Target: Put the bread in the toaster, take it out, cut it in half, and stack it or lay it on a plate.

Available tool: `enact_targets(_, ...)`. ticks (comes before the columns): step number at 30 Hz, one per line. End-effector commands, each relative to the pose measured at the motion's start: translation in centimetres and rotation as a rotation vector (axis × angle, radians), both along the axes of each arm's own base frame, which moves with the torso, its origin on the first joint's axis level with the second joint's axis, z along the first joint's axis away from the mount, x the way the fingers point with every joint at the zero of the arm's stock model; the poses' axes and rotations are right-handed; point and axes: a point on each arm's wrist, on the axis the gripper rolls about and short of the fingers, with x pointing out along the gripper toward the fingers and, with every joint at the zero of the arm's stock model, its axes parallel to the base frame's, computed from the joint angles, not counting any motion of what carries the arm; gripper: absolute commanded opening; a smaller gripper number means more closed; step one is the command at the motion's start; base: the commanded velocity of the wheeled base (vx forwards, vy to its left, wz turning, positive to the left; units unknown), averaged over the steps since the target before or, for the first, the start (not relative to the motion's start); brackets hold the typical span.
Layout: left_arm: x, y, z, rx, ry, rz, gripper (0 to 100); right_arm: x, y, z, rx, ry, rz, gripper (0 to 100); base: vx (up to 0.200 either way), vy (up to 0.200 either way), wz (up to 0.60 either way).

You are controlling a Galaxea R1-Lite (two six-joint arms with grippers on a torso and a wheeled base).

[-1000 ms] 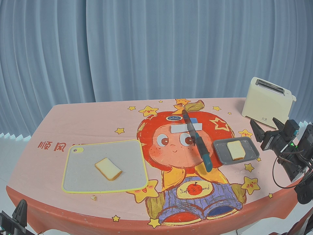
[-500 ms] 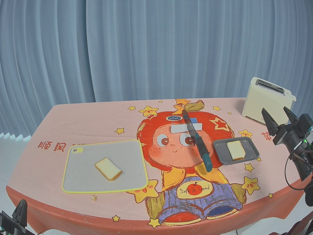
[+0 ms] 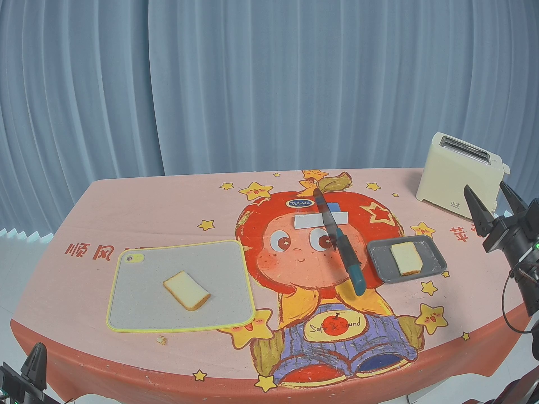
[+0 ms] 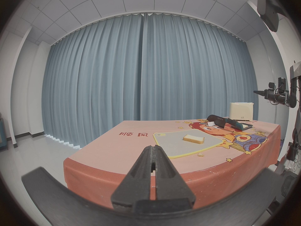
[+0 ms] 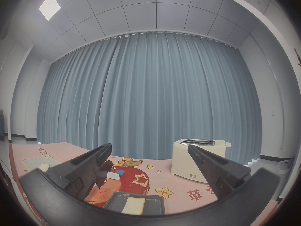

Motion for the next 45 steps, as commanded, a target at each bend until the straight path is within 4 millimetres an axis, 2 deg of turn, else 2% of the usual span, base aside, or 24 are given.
enact_targets(1, 0.1, 0.0, -0.5, 0.000, 0.018, 0.001, 0, -1.1, -0.3, -1.0, -0.029, 0.036, 0.000, 100, 0.000, 0.000, 0.00)
enact_targets(6, 0.1, 0.0, -0.5, 0.000, 0.018, 0.001, 0, -1.8, -0.4, -2.1, -0.059, 0.085, 0.002, 100, 0.000, 0.000, 0.00)
enact_targets(17, 0.1, 0.0, -0.5, 0.000, 0.018, 0.001, 0, -2.0, -0.4, -2.4, -0.077, 0.104, 0.003, 100, 0.000, 0.000, 0.00)
enact_targets(21, 0.1, 0.0, -0.5, 0.000, 0.018, 0.001, 0, -2.1, -0.4, -3.2, -0.103, 0.186, 0.003, 100, 0.000, 0.000, 0.00)
enact_targets(28, 0.1, 0.0, -0.5, 0.000, 0.018, 0.001, 0, -4.0, -0.6, -3.2, -0.144, 0.230, 0.034, 100, 0.000, 0.000, 0.00)
enact_targets(39, 0.1, 0.0, -0.5, 0.000, 0.018, 0.001, 0, -4.3, -0.7, -3.7, -0.176, 0.275, 0.038, 100, 0.000, 0.000, 0.00)
enact_targets(45, 0.1, 0.0, -0.5, 0.000, 0.018, 0.001, 0, -5.2, -1.0, -3.8, -0.206, 0.300, 0.037, 100, 0.000, 0.000, 0.00)
